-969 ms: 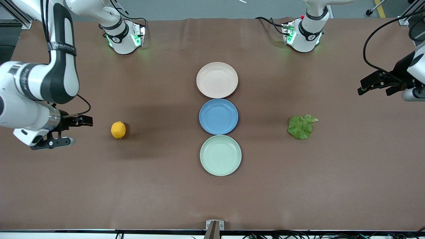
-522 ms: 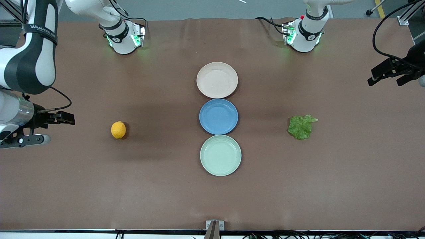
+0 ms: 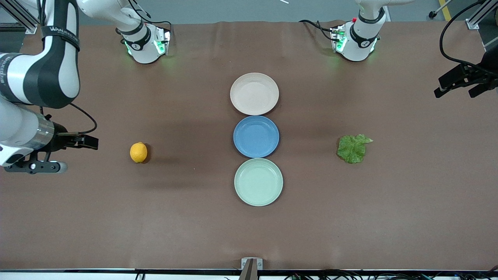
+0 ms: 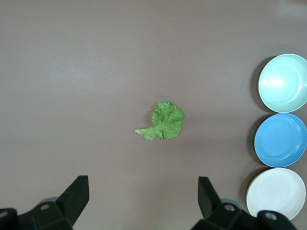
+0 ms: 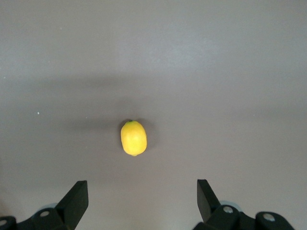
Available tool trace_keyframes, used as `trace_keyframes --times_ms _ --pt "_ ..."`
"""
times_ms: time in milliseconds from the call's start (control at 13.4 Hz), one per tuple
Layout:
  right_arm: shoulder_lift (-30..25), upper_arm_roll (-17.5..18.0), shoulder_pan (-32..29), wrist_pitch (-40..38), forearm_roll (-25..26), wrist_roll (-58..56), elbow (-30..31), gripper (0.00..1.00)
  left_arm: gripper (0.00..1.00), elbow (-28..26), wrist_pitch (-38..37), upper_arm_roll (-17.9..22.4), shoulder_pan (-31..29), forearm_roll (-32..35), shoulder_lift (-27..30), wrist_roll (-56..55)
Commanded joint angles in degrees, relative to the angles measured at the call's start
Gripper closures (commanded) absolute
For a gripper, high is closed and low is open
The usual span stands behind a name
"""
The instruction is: Pick lemon and lettuce from plates
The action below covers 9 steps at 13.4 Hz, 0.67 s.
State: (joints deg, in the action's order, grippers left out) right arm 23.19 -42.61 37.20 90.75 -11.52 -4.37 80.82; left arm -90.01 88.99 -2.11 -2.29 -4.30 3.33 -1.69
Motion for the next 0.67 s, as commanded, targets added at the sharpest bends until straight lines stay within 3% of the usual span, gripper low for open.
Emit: trace_keyframes --times_ms 0,75,224,373,596 --pt "-0.9 -0.1 -0.9 -0.8 -0.4 0.2 -0.3 0.00 0.00 0.2 -0.4 -0.9 0.4 3.9 0.3 0.7" --pt "-2.3 0.5 -2.6 -1.0 -0.3 0.0 0.1 0.00 0.00 0.2 -0.4 -1.5 0.3 3.9 0.3 0.7" --pt "-5.2 13.4 -13.9 -0.8 0.9 -0.4 0.9 0.00 0.00 0.2 -0.3 -1.6 -0.2 3.5 0.3 0.8" --pt "-7.8 22.6 -21.2 -0.1 5.6 0.1 2.1 0.00 0.00 0.2 -0.3 -1.6 -0.3 3.2 0.2 0.8" --pt "-12.4 33.6 -31.2 0.7 7.5 0.5 6.1 0.00 0.00 0.2 -0.2 -1.6 -0.3 3.1 0.1 0.8"
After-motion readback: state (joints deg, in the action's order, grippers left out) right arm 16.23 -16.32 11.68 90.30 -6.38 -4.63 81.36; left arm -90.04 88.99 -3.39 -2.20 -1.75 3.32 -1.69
